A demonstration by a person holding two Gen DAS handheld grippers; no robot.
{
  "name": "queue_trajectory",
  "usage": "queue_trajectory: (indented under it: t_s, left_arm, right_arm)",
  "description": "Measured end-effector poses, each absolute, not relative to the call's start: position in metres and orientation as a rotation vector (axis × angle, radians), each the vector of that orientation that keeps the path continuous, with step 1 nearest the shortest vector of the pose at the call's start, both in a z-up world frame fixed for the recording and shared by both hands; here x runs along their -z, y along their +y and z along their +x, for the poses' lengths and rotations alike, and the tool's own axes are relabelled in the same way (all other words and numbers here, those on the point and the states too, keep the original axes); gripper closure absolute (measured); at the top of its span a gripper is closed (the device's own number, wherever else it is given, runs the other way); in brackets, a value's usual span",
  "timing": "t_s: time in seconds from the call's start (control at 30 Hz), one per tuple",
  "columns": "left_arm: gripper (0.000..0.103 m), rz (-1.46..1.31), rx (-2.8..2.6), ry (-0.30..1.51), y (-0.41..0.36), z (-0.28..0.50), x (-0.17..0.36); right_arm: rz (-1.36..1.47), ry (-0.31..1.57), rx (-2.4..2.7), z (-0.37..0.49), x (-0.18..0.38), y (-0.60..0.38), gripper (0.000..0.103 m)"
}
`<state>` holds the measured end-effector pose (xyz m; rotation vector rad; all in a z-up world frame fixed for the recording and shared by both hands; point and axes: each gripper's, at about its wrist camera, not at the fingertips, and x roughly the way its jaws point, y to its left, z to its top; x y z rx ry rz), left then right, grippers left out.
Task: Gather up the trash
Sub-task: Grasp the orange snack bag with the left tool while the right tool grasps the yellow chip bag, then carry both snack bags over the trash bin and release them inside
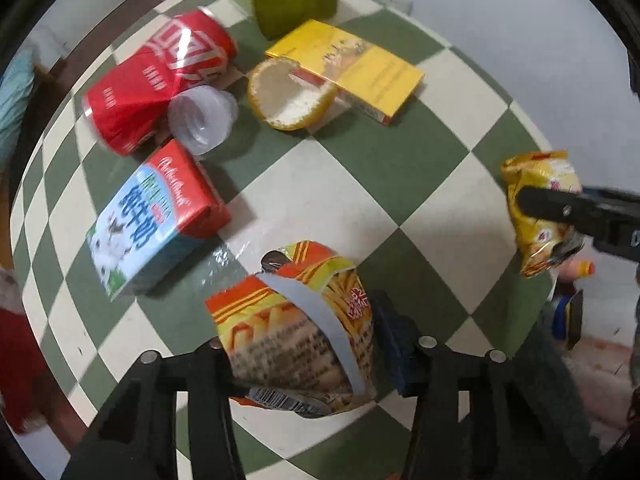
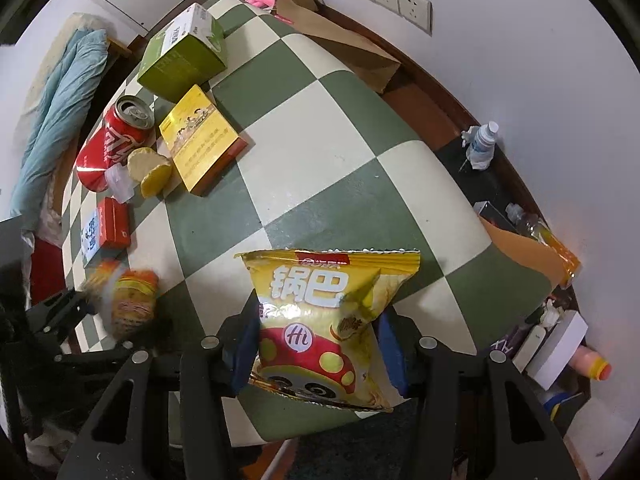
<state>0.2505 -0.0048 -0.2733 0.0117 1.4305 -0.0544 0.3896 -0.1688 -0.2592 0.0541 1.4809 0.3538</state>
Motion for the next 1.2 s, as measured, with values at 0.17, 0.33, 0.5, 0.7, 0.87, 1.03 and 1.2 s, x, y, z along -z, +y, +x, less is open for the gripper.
queue_trajectory:
  t_s: [0.17, 0.33, 0.5, 0.7, 0.87, 1.03, 1.2]
  left_arm:
    - [0.060, -0.089, -0.049, 1.357, 0.009, 0.234, 0.252]
    - [0.060, -0.230, -0.178, 1.265, 0.036, 0.206, 0.222]
    - [0.060, -0.321, -0.304, 1.151, 0.071, 0.151, 0.187]
    - [0.060, -0.372, -0.445, 1.017, 0.133, 0.096, 0.143]
    - [0.060, -0.388, -0.559, 0.936, 0.175, 0.043, 0.109]
    - [0.060, -0.396, -0.647, 0.887, 0.210, -0.003, 0.088]
    - [0.060, -0.443, -0.726, 0.872, 0.255, -0.046, 0.089]
  right_arm:
    - [0.055, 1.472, -0.377, 0.381, 0.254, -0.165, 0.052]
    - [0.054, 1.446, -0.427, 0.365, 0.239, -0.154, 0.052]
    - [0.042, 1.410, -0.508, 0.345, 0.214, -0.130, 0.052]
    - [0.020, 1.345, -0.659, 0.313, 0.172, -0.079, 0.052]
    - [-0.012, 1.293, -0.803, 0.276, 0.138, -0.022, 0.052]
    - [-0.056, 1.271, -0.947, 0.231, 0.117, 0.045, 0.052]
    - [-0.132, 1.278, -1.052, 0.190, 0.118, 0.113, 0.052]
